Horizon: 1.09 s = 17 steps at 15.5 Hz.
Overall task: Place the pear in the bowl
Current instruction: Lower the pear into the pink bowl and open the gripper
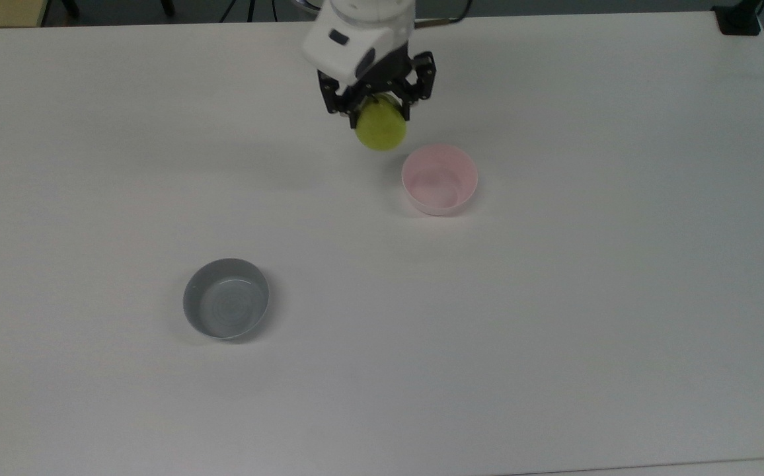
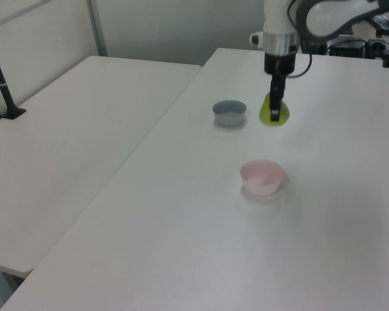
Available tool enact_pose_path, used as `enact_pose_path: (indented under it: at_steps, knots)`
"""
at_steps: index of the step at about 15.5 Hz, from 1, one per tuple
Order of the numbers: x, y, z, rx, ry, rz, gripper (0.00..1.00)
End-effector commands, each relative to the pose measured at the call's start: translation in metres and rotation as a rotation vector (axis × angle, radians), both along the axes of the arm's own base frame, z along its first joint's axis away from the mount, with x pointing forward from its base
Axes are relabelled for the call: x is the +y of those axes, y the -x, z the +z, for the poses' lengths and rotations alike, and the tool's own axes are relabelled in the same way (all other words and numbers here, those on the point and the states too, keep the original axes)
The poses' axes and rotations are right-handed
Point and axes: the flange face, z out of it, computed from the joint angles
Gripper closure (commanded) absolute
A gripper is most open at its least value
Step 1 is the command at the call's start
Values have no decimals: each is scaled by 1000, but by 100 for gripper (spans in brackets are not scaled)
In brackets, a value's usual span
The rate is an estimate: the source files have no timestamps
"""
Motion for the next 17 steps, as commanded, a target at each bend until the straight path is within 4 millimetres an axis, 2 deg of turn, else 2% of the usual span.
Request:
enact_pose_path:
  at_steps: [1,2,4,6,12,13,16,17]
  knots:
    - [37,-7,-38,-14,-17,-18,83]
    - [52,-5,-57,-3,-16,0,83]
    - [69,-4,-72,-6,-25,6,83]
    - [77,-3,-89,3,-22,11,83]
    - [86,-7,-116,5,-15,10,83]
    - [85,-8,-117,6,-14,9,78]
    - [85,-5,-117,27,-4,14,34]
    - [83,-4,-116,35,4,15,16]
